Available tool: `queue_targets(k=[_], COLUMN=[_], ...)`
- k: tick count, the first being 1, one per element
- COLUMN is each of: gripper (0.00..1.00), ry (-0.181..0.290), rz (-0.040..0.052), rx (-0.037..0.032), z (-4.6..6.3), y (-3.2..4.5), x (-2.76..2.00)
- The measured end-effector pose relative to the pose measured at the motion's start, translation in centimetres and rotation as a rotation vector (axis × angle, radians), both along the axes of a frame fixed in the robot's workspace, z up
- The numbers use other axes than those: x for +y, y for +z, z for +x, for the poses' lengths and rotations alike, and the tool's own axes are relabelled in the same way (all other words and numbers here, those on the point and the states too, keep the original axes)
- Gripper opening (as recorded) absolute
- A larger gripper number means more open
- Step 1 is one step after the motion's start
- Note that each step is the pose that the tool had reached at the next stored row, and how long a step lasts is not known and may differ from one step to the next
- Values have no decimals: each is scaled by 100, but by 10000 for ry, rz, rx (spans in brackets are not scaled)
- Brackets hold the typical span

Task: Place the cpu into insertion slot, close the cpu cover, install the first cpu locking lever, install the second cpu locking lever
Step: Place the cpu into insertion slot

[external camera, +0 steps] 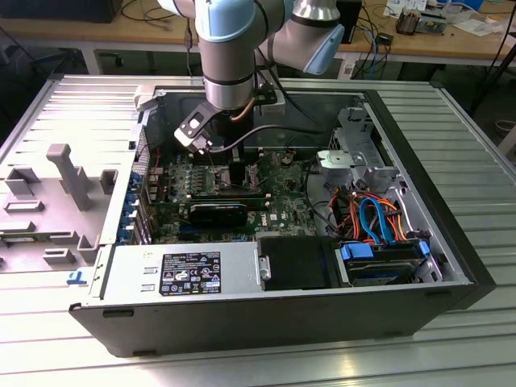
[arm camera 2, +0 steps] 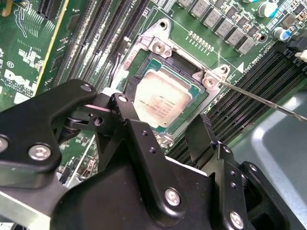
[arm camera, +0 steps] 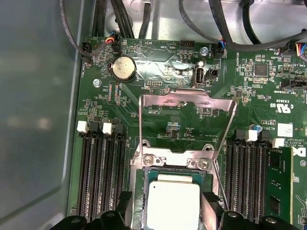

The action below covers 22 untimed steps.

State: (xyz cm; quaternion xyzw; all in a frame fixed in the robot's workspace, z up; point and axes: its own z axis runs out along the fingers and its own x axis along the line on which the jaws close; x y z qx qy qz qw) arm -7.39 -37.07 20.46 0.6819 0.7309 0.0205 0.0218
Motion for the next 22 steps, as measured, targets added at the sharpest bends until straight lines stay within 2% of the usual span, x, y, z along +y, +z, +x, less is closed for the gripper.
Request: queue_targets(k=[3,7,8,9,11,12,15,16,18,22], gripper=[67,67,60,60,47,35,17,11,11,11], ry=[-1,2,0,0,1,1,-1,-1,-3,0], rz=[6,6,6,6,6,6,-11,-32,-31,-29], rx=[0,-1,2,8,102,149,240,246,244,243], z=[-1,1,1,7,52,72,117,122,123,129], y=[99,115,116,115,115,115,115,123,151,263], x=[0,2,2,2,-14,-26,-34,-35,-34,-34])
